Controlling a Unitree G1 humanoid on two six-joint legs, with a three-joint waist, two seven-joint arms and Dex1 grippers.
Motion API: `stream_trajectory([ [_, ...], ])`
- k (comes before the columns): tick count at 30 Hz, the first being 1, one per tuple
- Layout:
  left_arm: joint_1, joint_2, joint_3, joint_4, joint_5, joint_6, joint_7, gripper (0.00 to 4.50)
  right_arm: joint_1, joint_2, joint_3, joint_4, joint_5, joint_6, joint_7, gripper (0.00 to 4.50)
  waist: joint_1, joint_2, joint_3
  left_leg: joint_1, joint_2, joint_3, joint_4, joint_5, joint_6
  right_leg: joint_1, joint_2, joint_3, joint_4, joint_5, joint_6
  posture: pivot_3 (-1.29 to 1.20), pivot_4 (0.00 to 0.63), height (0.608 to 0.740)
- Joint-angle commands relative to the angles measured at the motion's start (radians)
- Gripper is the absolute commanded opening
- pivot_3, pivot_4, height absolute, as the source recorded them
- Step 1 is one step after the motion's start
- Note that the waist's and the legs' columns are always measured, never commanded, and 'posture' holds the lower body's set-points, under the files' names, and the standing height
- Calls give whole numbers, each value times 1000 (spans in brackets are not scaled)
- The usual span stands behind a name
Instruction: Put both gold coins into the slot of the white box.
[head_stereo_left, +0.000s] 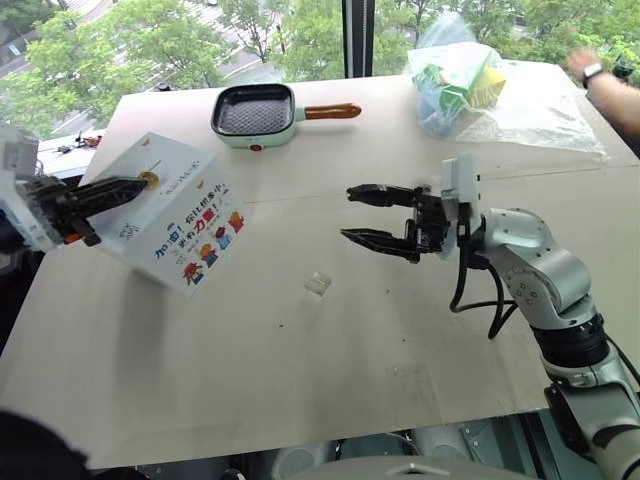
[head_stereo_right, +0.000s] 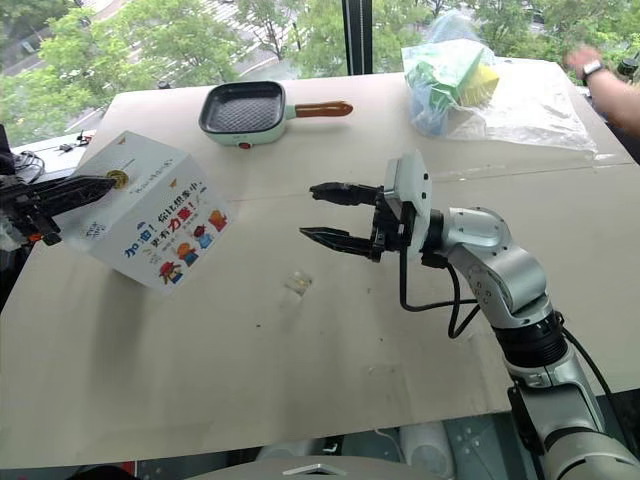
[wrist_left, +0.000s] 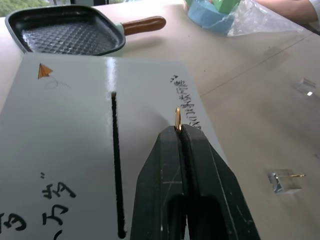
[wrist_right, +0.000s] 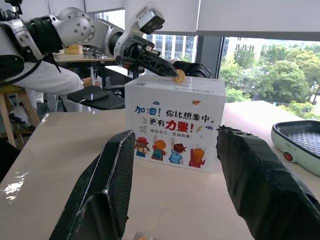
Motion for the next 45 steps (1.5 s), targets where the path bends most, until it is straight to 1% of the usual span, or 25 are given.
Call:
stream_trajectory([
  [1,-55,31,-13,72,84,-46,-33,0,7,10,-13,-43,0,-8,-1,2785,-1,0,0,0,0,0,0,0,0,0,0,0,0,0,0,0,150,721],
  [10,-108,6,-73,155,234,-114,-64,0,39,20,-14,-64,-8,-3,-13,2785,-2,0,0,1,0,0,2,0,0,0,0,0,3,0,0,0,150,721],
  [16,-120,2,-65,179,271,-124,-65,0,41,17,-14,-72,-5,5,-10,2785,-3,-1,-1,1,0,1,3,0,0,0,0,1,5,0,0,0,150,721],
  [22,-96,-10,-74,160,284,-120,-77,0,36,20,-11,-73,-6,15,-4,2785,-9,0,-1,2,0,1,3,0,0,0,0,1,6,0,0,0,150,721],
  [24,-84,-12,-82,152,295,-130,-82,546,35,19,-11,-73,-7,16,-1,2843,-13,0,-1,2,0,1,3,0,0,0,0,1,6,0,0,0,150,721],
  [26,-99,-30,-71,157,302,-140,-38,1271,36,19,-7,-74,-7,21,0,2843,-15,0,-2,2,0,1,3,0,0,0,0,1,6,0,0,0,150,721],
  [28,-113,-42,-59,162,304,-136,-12,2374,38,19,-5,-76,-7,26,-1,2843,-16,0,-2,3,0,1,4,0,0,0,0,1,7,0,0,0,150,721],
  [29,-119,-47,-44,154,294,-140,-8,2702,44,20,-2,-79,-2,45,-10,2843,-17,0,-2,3,0,0,4,0,0,1,0,1,7,0,0,0,150,721],
  [30,-123,-50,-32,147,288,-143,-6,3250,48,20,1,-81,1,59,-16,2843,-17,0,-2,3,0,0,4,0,0,1,0,1,7,0,0,0,150,721],
  [32,-135,-61,25,65,226,-112,5,4188,80,43,14,-59,-11,80,-52,2843,-19,-1,-2,2,0,0,5,0,0,1,0,1,8,0,0,0,150,721],
  [33,-131,-68,56,1,182,-73,5,4429,88,39,40,-41,-53,64,-51,2843,-19,-1,-2,2,0,0,5,0,0,0,0,1,8,0,0,0,150,721],
  [34,-125,-74,78,-44,153,-43,5,4429,93,35,59,-29,-85,52,-47,2843,-21,-2,-2,1,0,0,5,0,0,0,0,1,8,0,0,0,150,721],
  [36,-71,-92,130,-204,62,52,-3,4429,88,50,92,15,-150,29,-71,2843,-23,-4,-1,-1,0,0,7,0,0,0,0,0,7,0,0,0,150,721],
  [39,81,-108,166,-458,-19,154,-12,4429,66,95,144,108,-238,-27,-90,2843,-32,-4,-1,0,-1,0,7,0,0,-1,0,2,6,1,0,0,150,721],
  [42,238,-143,151,-672,-1,155,30,4429,56,134,199,207,-322,-109,-81,2843,-40,-4,-2,2,-1,0,5,0,0,-1,0,3,6,0,0,0,150,721],
  [45,351,-178,125,-806,41,132,77,4429,50,154,240,281,-381,-185,-57,2843,-41,-4,-1,3,0,-2,3,0,-1,-1,1,3,6,2,-2,0,150,721],
])
